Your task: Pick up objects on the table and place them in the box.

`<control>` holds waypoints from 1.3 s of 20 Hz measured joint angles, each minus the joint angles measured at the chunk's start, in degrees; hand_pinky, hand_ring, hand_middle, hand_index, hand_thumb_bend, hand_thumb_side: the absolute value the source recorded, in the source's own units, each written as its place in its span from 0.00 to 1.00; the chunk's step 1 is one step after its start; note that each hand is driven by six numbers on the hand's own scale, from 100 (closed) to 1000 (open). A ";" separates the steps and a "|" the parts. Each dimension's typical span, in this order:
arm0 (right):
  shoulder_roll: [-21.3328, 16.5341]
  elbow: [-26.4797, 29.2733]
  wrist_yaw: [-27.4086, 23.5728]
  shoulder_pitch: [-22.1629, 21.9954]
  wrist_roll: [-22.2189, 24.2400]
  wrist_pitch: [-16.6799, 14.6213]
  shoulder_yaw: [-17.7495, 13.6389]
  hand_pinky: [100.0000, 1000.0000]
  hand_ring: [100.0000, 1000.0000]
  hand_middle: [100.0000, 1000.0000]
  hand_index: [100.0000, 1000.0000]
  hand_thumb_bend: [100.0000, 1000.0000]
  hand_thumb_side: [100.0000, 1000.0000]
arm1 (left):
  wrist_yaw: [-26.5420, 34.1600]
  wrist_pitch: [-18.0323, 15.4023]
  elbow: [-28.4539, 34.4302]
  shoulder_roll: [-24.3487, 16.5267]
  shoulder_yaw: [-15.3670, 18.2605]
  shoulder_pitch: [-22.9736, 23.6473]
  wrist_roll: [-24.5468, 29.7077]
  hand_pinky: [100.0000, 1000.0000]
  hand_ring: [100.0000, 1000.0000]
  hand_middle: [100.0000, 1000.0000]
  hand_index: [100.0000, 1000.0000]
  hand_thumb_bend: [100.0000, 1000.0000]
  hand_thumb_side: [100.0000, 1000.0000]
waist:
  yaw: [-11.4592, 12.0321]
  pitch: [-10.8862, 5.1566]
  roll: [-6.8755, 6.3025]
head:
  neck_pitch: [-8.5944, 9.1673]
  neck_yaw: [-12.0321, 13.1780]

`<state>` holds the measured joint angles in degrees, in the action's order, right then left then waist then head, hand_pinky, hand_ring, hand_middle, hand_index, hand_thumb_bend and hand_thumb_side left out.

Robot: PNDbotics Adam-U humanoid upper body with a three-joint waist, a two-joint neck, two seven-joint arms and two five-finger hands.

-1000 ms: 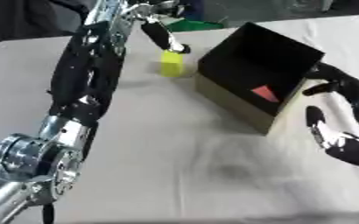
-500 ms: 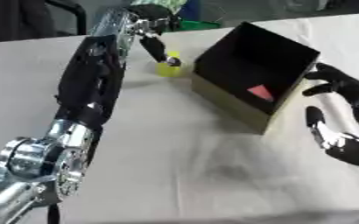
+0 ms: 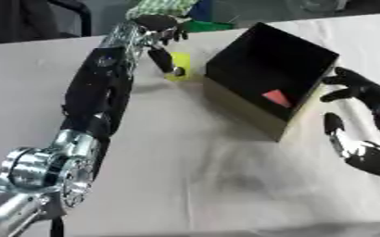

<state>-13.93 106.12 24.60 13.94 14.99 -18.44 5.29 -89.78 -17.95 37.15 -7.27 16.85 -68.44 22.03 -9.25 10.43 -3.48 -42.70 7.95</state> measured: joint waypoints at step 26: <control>-0.16 -0.11 0.07 0.68 0.17 -0.15 0.01 1.00 0.69 0.81 1.00 0.00 0.52 | 2.57 0.33 -2.39 -1.40 0.26 1.14 -6.63 0.68 0.57 0.56 0.75 0.22 0.02 | -1.04 3.32 -0.85 | 0.23 -0.07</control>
<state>-14.10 106.00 24.67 14.62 15.16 -18.59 5.30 -87.21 -17.62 34.76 -8.66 17.11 -67.30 15.40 -10.29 13.75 -4.32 -42.46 7.88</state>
